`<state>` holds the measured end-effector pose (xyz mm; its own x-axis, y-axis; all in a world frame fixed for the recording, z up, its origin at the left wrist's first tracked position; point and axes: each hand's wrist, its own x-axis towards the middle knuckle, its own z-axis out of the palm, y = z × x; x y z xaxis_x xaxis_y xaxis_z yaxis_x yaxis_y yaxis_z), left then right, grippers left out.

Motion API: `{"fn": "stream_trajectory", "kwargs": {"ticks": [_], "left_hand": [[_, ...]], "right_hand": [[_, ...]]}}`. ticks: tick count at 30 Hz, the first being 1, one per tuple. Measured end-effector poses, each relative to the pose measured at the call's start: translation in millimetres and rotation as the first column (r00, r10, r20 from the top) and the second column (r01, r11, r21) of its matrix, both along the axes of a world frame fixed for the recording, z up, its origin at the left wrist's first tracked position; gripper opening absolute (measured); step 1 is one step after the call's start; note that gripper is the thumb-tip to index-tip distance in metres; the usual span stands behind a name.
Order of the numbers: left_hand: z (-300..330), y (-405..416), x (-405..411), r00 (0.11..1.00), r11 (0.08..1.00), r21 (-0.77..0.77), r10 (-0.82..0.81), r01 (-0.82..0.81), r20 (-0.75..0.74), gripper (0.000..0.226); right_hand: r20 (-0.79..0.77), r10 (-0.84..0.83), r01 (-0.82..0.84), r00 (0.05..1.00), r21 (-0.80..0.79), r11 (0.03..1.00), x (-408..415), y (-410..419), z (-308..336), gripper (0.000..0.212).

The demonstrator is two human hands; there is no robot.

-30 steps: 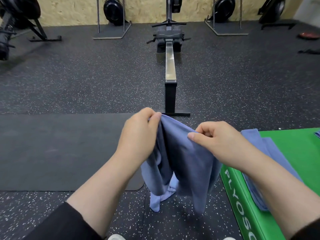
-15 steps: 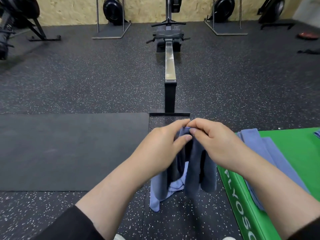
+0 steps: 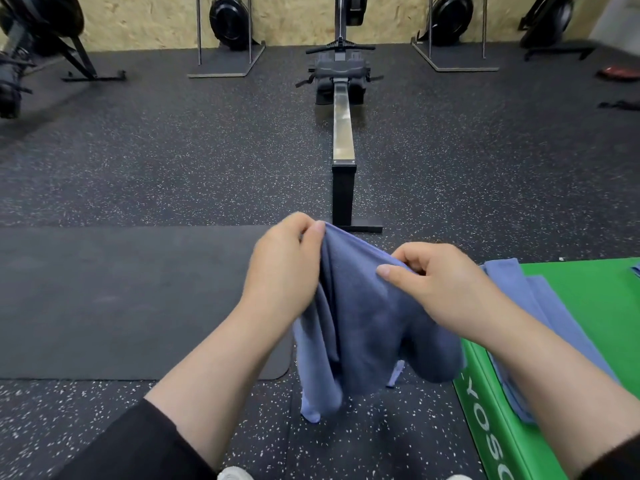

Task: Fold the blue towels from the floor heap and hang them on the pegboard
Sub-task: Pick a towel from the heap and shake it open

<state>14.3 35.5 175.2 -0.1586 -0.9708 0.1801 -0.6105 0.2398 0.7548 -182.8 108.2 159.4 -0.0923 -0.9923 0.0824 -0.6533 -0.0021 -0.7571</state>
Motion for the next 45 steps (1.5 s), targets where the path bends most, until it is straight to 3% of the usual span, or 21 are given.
{"fn": "stream_trajectory", "kwargs": {"ticks": [5,7,10,14,21,27,33,36,37,42,45], "left_hand": [[-5.1,-3.6,5.5,0.998,0.999,0.039,0.008,-0.010,0.067,0.018],[-5.7,0.8,2.0,0.993,0.996,0.062,-0.070,0.065,0.091,0.014],[-4.7,11.6,-5.5,0.951,0.955,0.097,-0.290,0.281,0.103,0.041],[-7.0,21.2,-14.4,0.900,0.914,0.066,-0.406,0.400,0.160,0.024],[-10.5,21.9,-16.2,0.906,0.924,0.075,-0.384,0.376,0.181,0.020],[-7.4,23.3,-14.1,0.910,0.929,0.085,-0.370,0.361,0.185,0.011],[-3.4,2.3,-1.6,0.994,0.997,0.061,-0.056,0.050,0.096,0.016],[-5.2,-1.0,2.7,0.997,0.997,0.072,0.003,-0.008,0.073,0.012],[-5.1,-0.4,2.7,0.997,0.997,0.074,-0.017,0.012,0.069,0.009],[-1.1,17.6,-8.8,0.930,0.939,0.075,-0.342,0.335,0.138,0.040],[-5.5,24.3,-15.3,0.902,0.920,0.043,-0.390,0.389,0.185,0.021]], "right_hand": [[-0.061,-0.010,0.007,0.998,-0.045,0.999,1.4,-0.9,2.4,0.023],[-0.078,0.005,-0.009,0.997,-0.048,0.999,4.0,-0.9,3.3,0.021],[-0.042,0.036,-0.037,0.998,-0.026,0.999,8.6,-0.1,5.0,0.026],[-0.014,0.039,-0.040,0.999,-0.025,0.999,9.8,-0.8,3.8,0.026],[0.089,0.005,-0.002,0.996,-0.027,1.000,4.5,-1.4,2.5,0.008],[0.112,-0.001,0.004,0.994,-0.028,1.000,3.8,-0.3,3.7,0.014],[0.079,-0.023,0.023,0.997,0.009,1.000,-2.5,-1.6,-2.0,0.021],[0.086,-0.028,0.030,0.996,-0.013,0.999,-3.3,-2.5,-2.9,0.020],[0.086,-0.023,0.026,0.996,-0.031,0.999,-3.1,-2.8,-2.3,0.019],[0.012,0.029,-0.028,1.000,-0.066,0.997,1.3,-2.7,1.4,0.012],[0.002,0.076,-0.076,0.997,-0.047,0.996,4.7,-2.0,3.2,0.015]]}}
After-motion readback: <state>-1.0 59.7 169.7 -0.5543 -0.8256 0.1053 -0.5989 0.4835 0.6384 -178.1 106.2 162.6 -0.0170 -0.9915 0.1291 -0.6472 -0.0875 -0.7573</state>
